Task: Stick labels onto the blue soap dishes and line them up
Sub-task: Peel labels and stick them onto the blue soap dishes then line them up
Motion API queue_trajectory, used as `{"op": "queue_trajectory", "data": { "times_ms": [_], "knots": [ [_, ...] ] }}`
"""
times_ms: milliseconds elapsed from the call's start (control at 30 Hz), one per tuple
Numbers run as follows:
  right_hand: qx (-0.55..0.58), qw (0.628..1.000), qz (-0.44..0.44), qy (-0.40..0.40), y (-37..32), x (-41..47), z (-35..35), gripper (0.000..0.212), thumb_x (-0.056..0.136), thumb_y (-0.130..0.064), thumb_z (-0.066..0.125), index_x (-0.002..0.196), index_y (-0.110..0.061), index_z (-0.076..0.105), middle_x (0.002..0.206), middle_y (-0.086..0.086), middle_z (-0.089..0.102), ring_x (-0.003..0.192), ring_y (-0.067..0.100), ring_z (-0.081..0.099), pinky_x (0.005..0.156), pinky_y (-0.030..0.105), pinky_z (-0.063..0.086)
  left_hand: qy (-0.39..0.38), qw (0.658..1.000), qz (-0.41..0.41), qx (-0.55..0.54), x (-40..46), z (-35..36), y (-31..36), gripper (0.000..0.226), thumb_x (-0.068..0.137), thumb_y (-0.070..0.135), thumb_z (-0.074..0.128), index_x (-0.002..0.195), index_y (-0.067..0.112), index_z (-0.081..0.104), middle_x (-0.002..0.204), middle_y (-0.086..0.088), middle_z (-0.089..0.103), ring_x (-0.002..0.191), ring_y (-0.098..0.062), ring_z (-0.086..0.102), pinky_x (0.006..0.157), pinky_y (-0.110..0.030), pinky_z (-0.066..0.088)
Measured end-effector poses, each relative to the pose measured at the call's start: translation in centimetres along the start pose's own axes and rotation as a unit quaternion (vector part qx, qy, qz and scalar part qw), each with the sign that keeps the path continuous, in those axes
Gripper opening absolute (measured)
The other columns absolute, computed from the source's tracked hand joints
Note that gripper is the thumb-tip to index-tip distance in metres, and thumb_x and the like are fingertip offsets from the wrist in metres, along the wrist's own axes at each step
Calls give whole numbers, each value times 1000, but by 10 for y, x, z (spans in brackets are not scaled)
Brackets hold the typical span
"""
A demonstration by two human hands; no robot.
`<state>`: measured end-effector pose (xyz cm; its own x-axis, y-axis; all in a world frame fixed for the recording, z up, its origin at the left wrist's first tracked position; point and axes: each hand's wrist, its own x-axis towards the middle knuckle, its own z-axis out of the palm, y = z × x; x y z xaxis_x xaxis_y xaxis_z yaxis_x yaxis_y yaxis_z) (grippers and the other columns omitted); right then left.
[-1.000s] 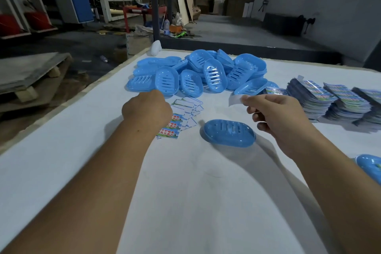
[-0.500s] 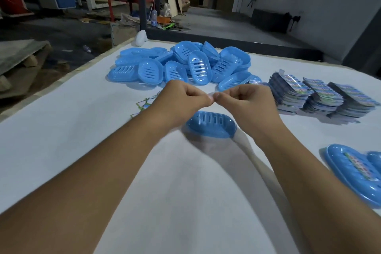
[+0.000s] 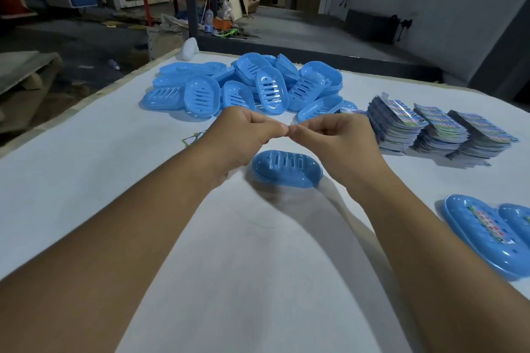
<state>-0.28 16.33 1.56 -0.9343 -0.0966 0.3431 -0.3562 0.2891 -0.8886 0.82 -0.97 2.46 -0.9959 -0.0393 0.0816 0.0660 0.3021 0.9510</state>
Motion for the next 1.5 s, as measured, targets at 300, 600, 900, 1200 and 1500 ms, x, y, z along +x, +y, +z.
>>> {"op": "queue_trajectory", "data": {
  "times_ms": [300, 600, 900, 1200, 1500],
  "knots": [
    [-21, 999, -9, -29, 1, 1, -1, 10, 81, -37, 84, 81, -28, 82, 73, -3, 75, 64, 9, 64, 63, 21, 52, 32, 999, -23, -13, 6, -2, -7, 19, 79, 46, 81, 75, 28, 80, 43, 22, 52, 40, 6, 46, 56, -24, 36],
    [-70, 992, 83, 60, 7, 9, -11, 27, 82, -40, 79, 61, -23, 76, 57, -8, 65, 48, 0, 48, 56, 22, 43, 58, 997, -51, -25, 11, 2, -8, 20, 55, 48, 76, 60, 28, 76, 50, 12, 44, 50, -12, 37, 55, -28, 34],
    [-64, 987, 137, 47, 7, 10, -11, 33, 78, -39, 80, 73, -7, 75, 60, -6, 65, 54, 8, 48, 54, 27, 41, 52, 996, -68, -8, 13, 1, -13, 24, 76, 39, 82, 69, 19, 72, 63, 6, 50, 55, -15, 41, 59, -27, 37],
    [-104, 978, 181, 5, 9, 8, -10, 52, 71, -39, 85, 79, 9, 65, 61, 5, 46, 51, 15, 33, 49, 26, 29, 69, 991, -17, 109, 10, 5, -23, 25, 78, 42, 81, 68, 20, 75, 60, 11, 70, 50, 1, 59, 57, -24, 44],
    [-155, 970, 188, -20, 10, 6, -8, 36, 70, -35, 84, 52, -17, 58, 39, -7, 38, 31, 8, 29, 31, 15, 23, 101, 955, 30, 279, 9, 7, -26, 29, 75, 54, 74, 63, 27, 73, 60, 24, 65, 63, -4, 63, 55, -24, 39]
  ]
}}
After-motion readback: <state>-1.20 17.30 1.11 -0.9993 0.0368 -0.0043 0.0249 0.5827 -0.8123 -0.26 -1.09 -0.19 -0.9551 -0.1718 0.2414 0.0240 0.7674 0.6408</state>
